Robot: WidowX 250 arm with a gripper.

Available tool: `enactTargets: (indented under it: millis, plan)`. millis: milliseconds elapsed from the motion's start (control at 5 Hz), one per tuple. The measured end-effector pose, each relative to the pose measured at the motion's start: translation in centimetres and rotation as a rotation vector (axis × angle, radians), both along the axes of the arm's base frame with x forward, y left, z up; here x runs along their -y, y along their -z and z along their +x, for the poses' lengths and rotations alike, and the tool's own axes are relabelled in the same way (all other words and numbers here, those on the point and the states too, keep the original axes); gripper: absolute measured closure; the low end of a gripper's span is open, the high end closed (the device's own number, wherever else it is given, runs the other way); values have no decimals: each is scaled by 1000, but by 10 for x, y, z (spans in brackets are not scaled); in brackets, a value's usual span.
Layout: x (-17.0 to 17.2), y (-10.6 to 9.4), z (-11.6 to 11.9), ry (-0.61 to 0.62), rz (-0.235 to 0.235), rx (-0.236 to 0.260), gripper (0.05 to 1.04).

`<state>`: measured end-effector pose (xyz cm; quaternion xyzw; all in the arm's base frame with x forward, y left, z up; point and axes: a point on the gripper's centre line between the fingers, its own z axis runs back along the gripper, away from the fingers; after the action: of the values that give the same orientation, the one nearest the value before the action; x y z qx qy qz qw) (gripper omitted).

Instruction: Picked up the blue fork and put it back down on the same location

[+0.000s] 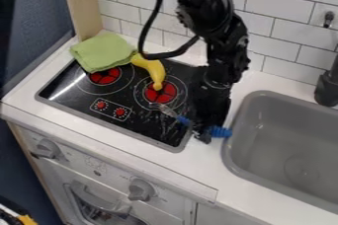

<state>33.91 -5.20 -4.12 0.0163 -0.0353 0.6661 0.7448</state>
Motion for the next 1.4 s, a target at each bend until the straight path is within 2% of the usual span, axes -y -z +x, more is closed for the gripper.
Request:
enactTargets:
  millis: [200, 400, 600, 800, 1000, 1200, 1400]
  plan:
    - [2, 0, -6, 4, 12, -18, 711]
    - [2, -16, -11, 59, 49, -41, 839]
    - [4, -37, -11, 123, 39, -33, 847]
    - [0, -46, -1, 200, 31, -27, 847]
    - [0, -57, 23, 279, -7, 12, 847]
    - [-4, -42, 41, 337, -21, -7, 847]
    - [-13, -25, 50, 322, -15, -49, 847]
